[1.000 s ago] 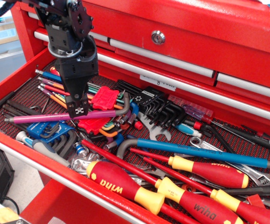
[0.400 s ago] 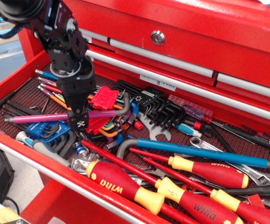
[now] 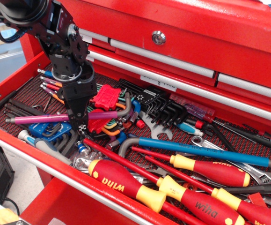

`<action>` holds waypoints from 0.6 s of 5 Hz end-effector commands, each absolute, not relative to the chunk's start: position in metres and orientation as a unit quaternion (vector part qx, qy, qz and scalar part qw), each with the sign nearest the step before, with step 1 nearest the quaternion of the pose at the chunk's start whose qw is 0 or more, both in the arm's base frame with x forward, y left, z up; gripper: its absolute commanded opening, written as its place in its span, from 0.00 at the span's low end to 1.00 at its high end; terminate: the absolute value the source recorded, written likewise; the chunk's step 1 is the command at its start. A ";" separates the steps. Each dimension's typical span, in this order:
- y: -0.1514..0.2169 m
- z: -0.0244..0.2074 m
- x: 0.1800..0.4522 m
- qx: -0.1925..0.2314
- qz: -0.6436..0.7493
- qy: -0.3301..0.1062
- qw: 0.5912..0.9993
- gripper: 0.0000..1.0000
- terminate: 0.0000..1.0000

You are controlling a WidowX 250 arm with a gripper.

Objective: Pick up violet Allen key

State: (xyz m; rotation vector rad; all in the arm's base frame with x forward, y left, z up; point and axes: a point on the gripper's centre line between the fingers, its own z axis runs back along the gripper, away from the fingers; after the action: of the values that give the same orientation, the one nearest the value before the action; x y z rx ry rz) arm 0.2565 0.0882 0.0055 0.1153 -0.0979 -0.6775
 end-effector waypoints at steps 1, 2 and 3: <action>0.085 0.017 0.261 0.054 -0.308 -0.040 0.949 0.00 0.00; 0.088 0.036 0.261 0.060 -0.301 -0.018 0.951 0.00 0.00; 0.090 0.069 0.262 0.097 -0.313 -0.019 0.944 0.00 0.00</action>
State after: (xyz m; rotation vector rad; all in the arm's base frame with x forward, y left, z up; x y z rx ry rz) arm 0.2475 0.0890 0.0657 0.1831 0.0346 -0.6724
